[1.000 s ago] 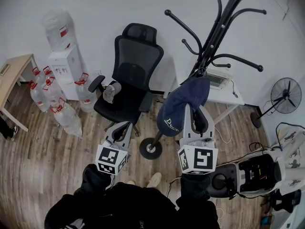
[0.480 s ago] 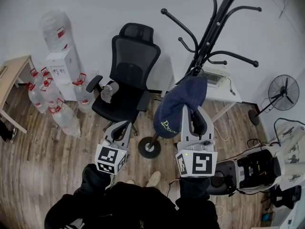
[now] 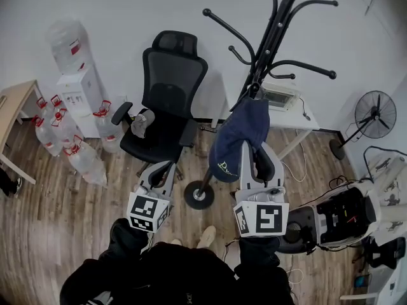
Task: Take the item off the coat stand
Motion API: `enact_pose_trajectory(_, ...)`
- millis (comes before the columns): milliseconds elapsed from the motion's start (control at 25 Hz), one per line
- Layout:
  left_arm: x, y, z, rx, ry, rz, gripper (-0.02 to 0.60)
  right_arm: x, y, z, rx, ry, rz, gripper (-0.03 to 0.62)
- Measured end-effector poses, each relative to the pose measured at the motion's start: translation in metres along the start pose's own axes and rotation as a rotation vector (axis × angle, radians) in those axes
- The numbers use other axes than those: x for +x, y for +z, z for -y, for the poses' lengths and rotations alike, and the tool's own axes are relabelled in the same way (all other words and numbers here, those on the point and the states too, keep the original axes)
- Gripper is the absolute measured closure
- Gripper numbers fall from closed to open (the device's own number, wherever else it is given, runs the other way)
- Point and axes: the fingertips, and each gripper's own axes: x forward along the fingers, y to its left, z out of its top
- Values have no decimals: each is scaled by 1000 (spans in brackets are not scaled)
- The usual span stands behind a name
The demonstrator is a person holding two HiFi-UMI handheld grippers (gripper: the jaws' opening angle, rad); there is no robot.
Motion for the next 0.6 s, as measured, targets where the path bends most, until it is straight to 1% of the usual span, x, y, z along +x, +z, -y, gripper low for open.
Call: enact_pose_trajectory(600,-4,-2,0,5,-15,19,557,-5,10,0,-24,-27,31,520)
